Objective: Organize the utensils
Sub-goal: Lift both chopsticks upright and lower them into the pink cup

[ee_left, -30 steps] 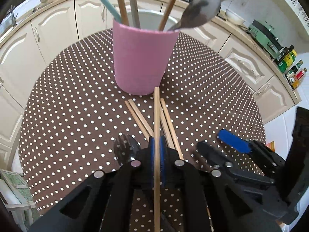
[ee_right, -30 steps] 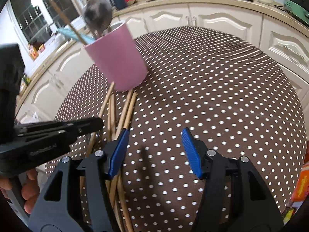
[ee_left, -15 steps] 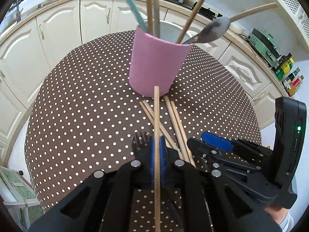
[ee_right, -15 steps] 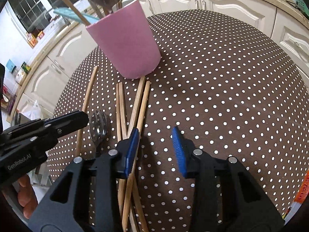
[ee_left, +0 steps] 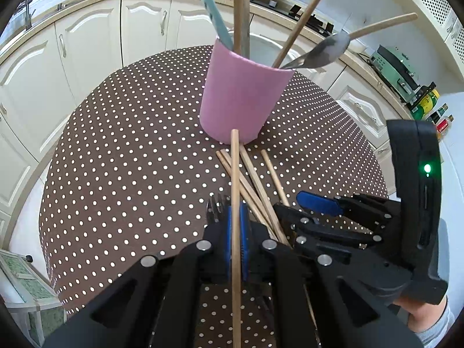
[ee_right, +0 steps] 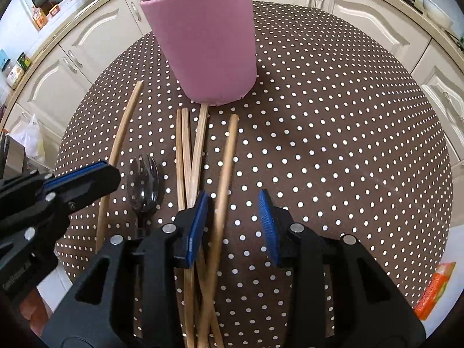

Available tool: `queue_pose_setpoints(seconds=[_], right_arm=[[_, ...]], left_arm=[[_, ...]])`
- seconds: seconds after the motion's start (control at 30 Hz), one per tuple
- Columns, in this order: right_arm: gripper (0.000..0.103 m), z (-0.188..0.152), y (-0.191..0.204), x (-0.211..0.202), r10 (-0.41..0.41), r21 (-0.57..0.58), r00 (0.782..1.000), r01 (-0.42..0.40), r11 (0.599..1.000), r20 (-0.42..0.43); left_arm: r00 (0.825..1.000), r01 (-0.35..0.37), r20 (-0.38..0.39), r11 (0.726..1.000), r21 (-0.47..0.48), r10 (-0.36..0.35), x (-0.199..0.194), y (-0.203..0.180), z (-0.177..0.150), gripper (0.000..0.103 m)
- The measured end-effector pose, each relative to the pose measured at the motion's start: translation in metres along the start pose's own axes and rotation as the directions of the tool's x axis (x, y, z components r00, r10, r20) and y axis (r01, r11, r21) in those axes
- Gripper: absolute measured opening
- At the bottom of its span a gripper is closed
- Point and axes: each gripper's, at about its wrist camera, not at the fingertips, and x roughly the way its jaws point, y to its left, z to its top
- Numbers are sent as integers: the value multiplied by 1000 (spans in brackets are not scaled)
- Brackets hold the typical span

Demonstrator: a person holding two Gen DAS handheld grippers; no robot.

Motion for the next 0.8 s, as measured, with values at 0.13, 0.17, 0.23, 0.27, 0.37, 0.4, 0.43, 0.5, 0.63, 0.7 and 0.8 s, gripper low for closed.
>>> queue_pose_setpoints(seconds=[0.13, 0.17, 0.23, 0.27, 0.37, 0.4, 0.43, 0.5, 0.63, 0.7, 0.8], right_arm=[[9, 6, -1, 3, -6, 18, 1000, 5, 1000, 12], [7, 7, -3, 3, 3, 24, 1000, -3, 1000, 16], [6, 6, -9, 3, 21, 35, 1000, -22, 999, 21], [6, 5, -11, 3, 27, 38, 999, -28, 999, 26], [6, 1, -17, -5, 51, 52, 997, -54, 997, 57], [6, 0, -20, -7, 57, 56, 996, -61, 997, 68], [6, -1, -21, -13, 71, 59, 993, -77, 995, 96], [6, -4, -25, -23, 96, 60, 984, -106, 993, 147], [6, -28, -32, -54, 134, 47, 955, -151, 987, 265], [6, -33, -32, -69, 154, 39, 935, -175, 984, 318], [6, -41, -30, -92, 163, 9, 904, -181, 983, 396]], left_arm=[[1000, 3, 2, 1000, -1, -3, -1, 0, 1, 6], [1000, 6, 4, 1000, -1, -6, -2, 0, 1, 6], [1000, 9, 9, 1000, 2, -9, -3, -2, 0, 6], [1000, 11, 12, 1000, 3, -11, -4, -3, 0, 6], [999, 25, 36, 999, 28, -26, -13, -11, -1, 6], [998, 29, 49, 999, 41, -31, -16, -13, -2, 6], [998, 32, 59, 998, 51, -35, -19, -13, -3, 6], [995, 47, 88, 997, 64, -53, -27, -16, -4, 6], [983, 83, 158, 992, 92, -97, -47, -23, -4, 6], [975, 88, 194, 989, 120, -110, -58, -29, -5, 6], [964, 84, 238, 985, 148, -118, -71, -35, -6, 6]])
